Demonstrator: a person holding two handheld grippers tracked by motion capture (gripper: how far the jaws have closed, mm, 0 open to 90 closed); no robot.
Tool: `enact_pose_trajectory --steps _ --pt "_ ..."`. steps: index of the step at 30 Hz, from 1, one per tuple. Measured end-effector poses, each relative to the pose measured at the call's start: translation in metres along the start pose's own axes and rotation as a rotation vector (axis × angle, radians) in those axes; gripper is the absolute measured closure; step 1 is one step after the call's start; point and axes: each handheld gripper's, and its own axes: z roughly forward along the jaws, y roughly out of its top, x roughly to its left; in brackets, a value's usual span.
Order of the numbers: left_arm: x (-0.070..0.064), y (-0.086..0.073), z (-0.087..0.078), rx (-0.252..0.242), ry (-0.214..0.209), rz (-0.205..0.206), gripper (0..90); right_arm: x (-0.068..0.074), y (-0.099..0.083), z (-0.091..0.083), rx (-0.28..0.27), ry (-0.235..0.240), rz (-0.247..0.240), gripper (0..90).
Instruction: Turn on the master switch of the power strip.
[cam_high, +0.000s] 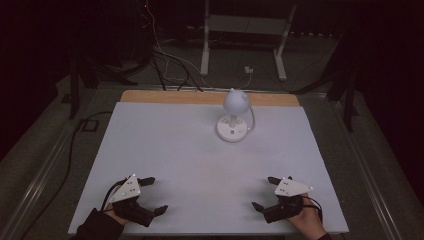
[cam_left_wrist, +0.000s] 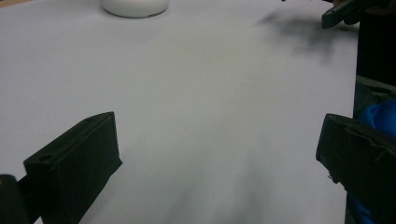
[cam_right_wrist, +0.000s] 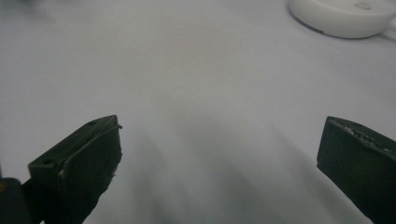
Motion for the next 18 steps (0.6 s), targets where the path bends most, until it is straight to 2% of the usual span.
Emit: enact_pose_trajectory --steps 1,4,10,18 --pt "0.000 0.000 0.000 -0.002 -0.002 -0.001 0.1 0.002 0.001 0.001 0.005 0.013 -0.001 0.0" --pt "0.000 0.000 0.000 -0.005 -0.008 -0.004 0.1 0.004 0.003 0.000 0.009 0.012 0.000 0.0" --pt "0.001 0.000 0.000 -0.011 -0.007 -0.011 0.1 0.009 0.009 0.001 0.025 0.059 0.031 0.0" --pt "0.000 0.001 0.000 -0.015 -0.012 -0.008 0.1 0.015 0.019 0.002 0.039 0.101 0.031 0.0"
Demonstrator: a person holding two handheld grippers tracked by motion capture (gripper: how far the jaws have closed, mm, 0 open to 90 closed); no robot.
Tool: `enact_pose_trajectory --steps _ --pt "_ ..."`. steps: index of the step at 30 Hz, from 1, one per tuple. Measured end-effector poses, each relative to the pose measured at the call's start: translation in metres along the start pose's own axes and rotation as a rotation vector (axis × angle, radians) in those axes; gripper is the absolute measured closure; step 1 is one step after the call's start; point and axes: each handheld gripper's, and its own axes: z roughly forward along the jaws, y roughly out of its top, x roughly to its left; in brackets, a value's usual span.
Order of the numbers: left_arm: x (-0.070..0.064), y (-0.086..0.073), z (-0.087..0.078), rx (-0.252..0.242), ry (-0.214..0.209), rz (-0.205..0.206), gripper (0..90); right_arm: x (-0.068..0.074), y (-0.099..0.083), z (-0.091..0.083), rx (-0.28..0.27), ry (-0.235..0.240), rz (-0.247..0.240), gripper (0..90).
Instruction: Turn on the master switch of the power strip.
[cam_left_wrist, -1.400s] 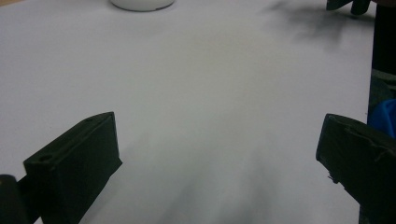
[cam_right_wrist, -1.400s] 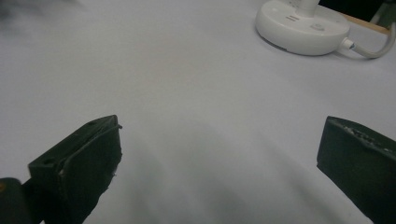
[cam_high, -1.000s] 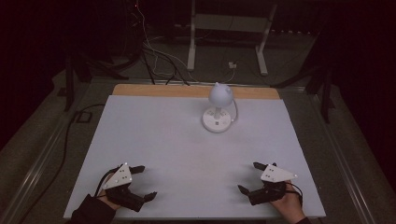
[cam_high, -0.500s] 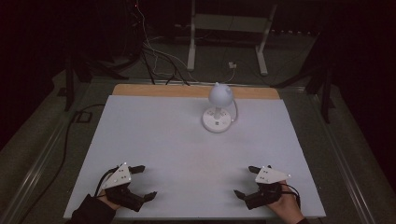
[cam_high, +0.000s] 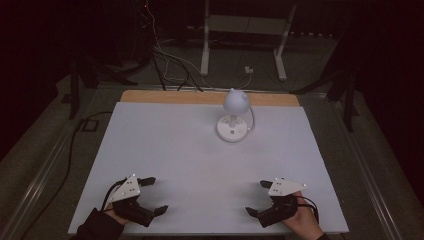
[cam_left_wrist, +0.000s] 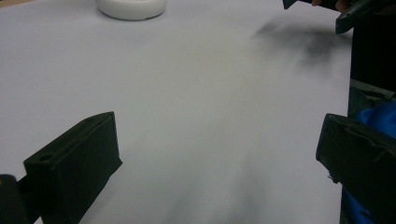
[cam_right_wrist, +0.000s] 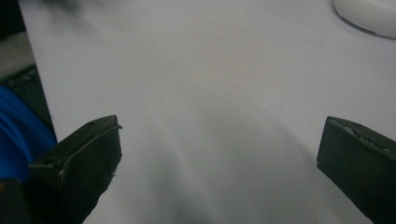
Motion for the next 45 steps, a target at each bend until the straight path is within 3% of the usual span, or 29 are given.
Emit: enact_pose_trajectory --steps 3,35,45 --pt "0.000 0.000 0.000 0.002 -0.001 -0.001 0.1 -0.001 0.007 -0.001 -0.013 0.034 0.011 0.0" --pt "-0.001 0.001 -0.001 -0.008 -0.007 -0.005 0.1 -0.025 0.063 -0.006 -0.073 0.036 -0.038 0.0" --pt "-0.001 0.001 -0.001 -0.008 -0.007 -0.001 0.1 -0.037 0.074 -0.004 -0.093 0.035 -0.021 0.0"
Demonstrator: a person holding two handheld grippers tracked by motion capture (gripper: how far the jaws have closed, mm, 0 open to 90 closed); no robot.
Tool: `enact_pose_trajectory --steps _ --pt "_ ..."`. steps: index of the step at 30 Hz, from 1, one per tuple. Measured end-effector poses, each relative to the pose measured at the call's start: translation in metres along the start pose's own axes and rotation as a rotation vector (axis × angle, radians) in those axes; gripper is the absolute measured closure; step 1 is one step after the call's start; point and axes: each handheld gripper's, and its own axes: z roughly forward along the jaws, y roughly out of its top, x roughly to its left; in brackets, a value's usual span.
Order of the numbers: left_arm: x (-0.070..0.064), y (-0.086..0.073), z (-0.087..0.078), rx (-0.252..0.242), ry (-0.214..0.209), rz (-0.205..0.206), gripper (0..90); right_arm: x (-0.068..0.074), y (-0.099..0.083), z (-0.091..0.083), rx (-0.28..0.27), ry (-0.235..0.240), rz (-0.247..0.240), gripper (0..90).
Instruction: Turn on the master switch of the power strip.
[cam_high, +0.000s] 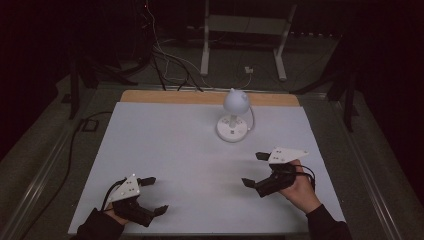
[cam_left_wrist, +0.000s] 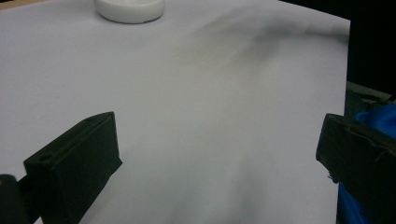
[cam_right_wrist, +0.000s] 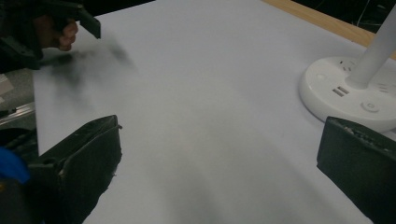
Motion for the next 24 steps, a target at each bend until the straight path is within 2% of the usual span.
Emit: enact_pose_trajectory --steps 3,24 --pt "0.000 0.000 0.000 -0.002 0.002 -0.002 0.1 -0.003 0.002 0.003 -0.010 0.005 0.013 0.0" --pt "0.000 0.000 -0.001 -0.004 -0.003 0.000 0.1 -0.029 0.021 0.023 -0.007 -0.035 0.019 0.0"
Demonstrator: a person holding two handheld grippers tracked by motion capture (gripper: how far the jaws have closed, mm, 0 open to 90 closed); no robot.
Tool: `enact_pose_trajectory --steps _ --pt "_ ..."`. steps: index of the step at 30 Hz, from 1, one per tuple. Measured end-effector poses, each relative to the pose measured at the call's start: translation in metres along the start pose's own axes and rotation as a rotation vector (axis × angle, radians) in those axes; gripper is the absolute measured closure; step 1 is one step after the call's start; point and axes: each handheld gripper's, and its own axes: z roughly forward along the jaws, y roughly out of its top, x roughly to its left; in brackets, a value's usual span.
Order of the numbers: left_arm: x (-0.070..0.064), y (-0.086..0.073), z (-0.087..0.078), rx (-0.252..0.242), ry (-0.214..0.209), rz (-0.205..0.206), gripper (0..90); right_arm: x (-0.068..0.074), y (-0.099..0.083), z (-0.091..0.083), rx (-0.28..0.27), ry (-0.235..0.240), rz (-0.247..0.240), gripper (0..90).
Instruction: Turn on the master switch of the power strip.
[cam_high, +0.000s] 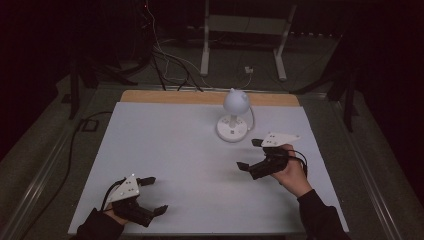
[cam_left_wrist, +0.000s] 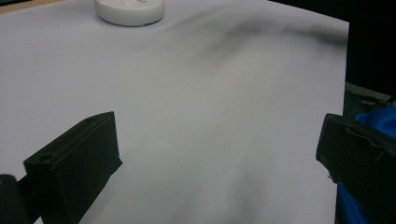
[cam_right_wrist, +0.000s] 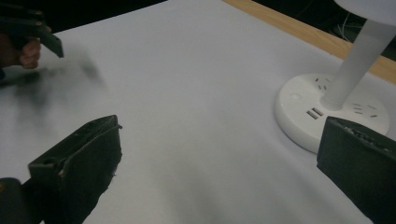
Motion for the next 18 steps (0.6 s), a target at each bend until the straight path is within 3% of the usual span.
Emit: enact_pose_trajectory --steps 7,18 --pt "0.000 0.000 0.000 -0.003 -0.001 0.001 0.1 -0.010 0.003 0.001 -0.024 -0.004 0.018 0.0" --pt "0.000 0.000 0.000 -0.005 -0.001 0.003 0.1 -0.031 0.008 0.008 -0.030 -0.050 0.033 0.0"
